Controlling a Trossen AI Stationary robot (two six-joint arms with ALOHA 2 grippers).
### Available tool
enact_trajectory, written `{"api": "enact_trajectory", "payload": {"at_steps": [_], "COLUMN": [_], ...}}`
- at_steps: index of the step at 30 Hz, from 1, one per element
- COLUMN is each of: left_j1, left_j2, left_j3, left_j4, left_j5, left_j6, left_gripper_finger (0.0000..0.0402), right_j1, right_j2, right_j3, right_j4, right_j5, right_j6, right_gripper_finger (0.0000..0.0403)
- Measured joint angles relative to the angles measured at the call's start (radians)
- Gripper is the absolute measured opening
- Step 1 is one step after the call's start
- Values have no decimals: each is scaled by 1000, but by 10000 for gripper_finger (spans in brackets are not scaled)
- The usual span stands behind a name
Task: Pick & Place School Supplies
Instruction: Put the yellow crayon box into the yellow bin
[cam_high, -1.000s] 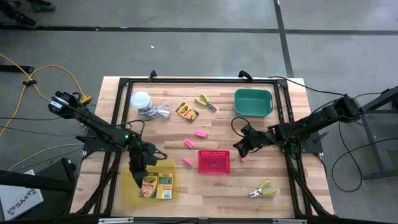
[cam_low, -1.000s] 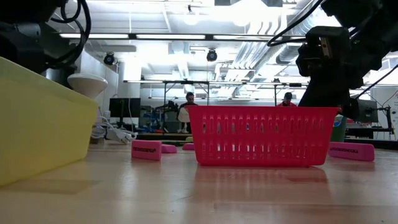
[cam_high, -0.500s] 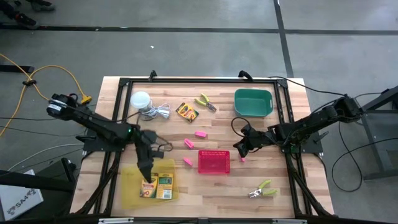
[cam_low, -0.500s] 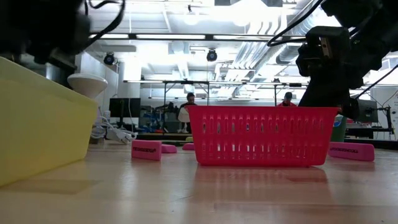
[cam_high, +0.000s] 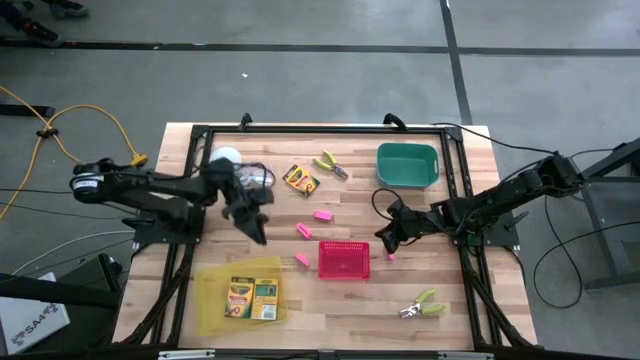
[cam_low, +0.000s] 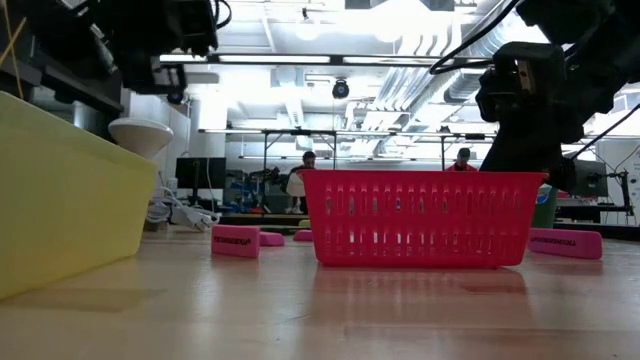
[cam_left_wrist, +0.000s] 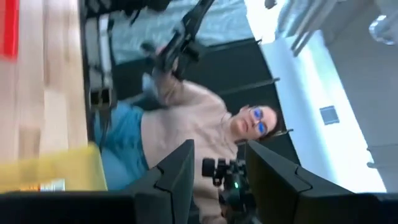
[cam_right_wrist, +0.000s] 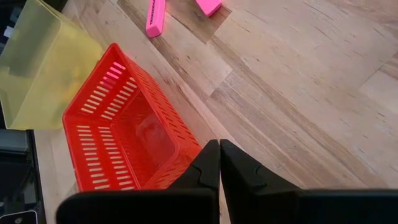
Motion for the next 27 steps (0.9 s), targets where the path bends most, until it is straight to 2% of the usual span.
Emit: {"api": "enact_trajectory", "payload": {"at_steps": [4,11,19,27], "left_j1": [84,172,224,280], "left_j2": [0,0,39,182], "left_j3": [0,60,254,416], "left_j4": [104,104,99,92], "left_j5": [23,34,73,136], "left_j6": [-32,10,135,270], "left_gripper_finger": [139,139,139,138], "right_j1": [0,0,0,0], "right_j2": [0,0,0,0], "right_j3": [0,0,0,0], "right_j4": [0,0,1,1], "right_j5": [1,29,29,29], "right_j6": [-6,-7,-7,-7], "right_gripper_finger": [2,2,2,2]}}
